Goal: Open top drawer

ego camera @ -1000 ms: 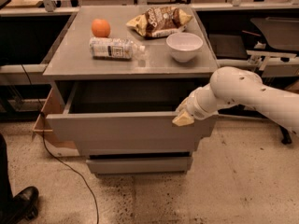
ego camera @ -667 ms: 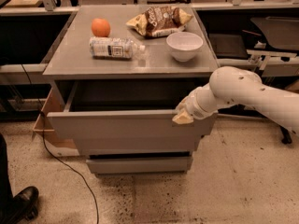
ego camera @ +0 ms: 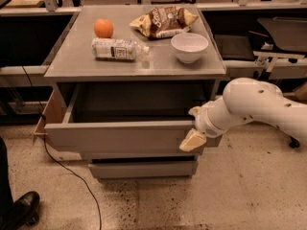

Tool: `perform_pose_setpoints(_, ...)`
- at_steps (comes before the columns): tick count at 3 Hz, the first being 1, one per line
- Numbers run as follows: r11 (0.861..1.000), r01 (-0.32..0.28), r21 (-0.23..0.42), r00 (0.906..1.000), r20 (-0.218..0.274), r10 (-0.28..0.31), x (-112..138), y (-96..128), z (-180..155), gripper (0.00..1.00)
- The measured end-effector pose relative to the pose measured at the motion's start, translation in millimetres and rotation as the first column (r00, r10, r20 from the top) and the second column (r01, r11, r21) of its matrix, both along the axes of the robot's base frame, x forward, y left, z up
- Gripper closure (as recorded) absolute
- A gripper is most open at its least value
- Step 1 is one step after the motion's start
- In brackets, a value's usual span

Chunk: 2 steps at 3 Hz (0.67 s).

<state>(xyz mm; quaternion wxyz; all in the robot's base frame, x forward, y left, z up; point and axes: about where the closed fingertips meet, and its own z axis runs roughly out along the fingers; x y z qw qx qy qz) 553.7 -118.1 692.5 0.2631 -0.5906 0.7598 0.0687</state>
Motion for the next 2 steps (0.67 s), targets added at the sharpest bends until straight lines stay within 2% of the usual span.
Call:
perform_pose_setpoints(1, 1.000, -0.006, -0.009, 1.0000, -0.007, 0.006, -8.9, -8.5, 12.6, 0.04)
perform_pose_setpoints(2, 1.000, -0.001, -0.008, 1.0000, -0.007, 0.001, -3.9, -14.9, 22.1, 0.27)
